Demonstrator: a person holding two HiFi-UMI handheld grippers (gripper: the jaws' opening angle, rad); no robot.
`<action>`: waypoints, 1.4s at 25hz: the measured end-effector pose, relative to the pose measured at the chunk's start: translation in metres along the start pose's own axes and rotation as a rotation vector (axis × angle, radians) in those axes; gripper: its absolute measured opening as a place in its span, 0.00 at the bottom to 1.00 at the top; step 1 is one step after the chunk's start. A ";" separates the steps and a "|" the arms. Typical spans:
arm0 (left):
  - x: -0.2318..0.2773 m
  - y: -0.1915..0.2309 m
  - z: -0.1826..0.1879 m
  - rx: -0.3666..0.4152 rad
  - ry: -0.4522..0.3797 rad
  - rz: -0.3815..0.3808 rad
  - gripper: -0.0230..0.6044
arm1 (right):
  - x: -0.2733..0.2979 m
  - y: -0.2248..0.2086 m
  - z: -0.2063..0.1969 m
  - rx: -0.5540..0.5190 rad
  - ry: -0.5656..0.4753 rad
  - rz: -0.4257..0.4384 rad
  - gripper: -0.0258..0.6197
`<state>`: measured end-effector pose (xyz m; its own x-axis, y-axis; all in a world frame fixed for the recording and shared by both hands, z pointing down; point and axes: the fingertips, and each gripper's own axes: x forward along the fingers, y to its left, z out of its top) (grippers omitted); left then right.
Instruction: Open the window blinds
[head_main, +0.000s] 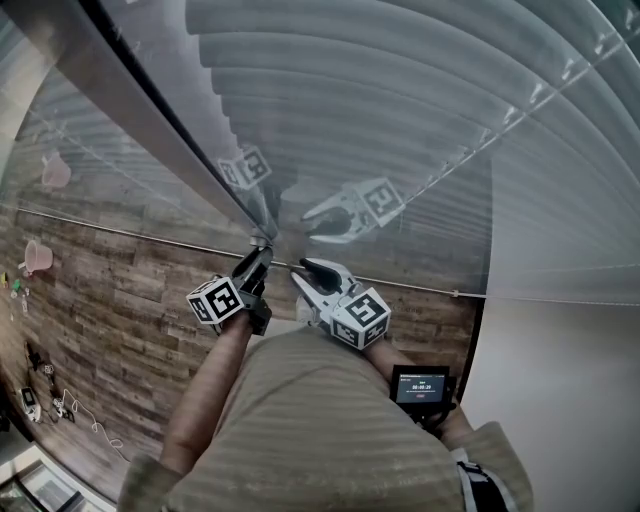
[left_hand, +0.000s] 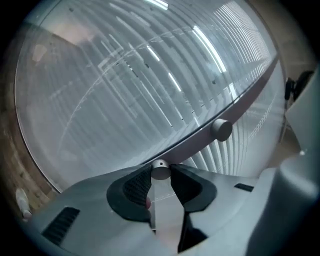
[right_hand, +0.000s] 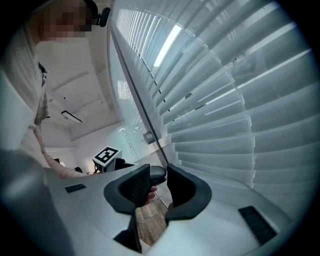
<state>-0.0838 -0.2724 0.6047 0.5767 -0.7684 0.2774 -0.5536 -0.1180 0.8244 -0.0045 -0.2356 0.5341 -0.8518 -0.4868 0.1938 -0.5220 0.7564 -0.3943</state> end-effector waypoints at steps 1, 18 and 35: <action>0.000 0.000 0.000 -0.046 -0.007 -0.024 0.25 | 0.000 0.000 0.000 -0.001 0.001 0.000 0.22; 0.003 -0.004 0.002 -0.590 -0.025 -0.314 0.25 | 0.015 0.016 -0.007 0.012 0.023 0.092 0.22; 0.005 0.006 -0.002 -1.007 -0.011 -0.522 0.25 | 0.016 0.057 0.014 0.131 -0.115 0.339 0.22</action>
<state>-0.0829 -0.2755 0.6117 0.5878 -0.7794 -0.2168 0.4907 0.1305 0.8615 -0.0468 -0.2067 0.5023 -0.9605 -0.2703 -0.0666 -0.1951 0.8240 -0.5319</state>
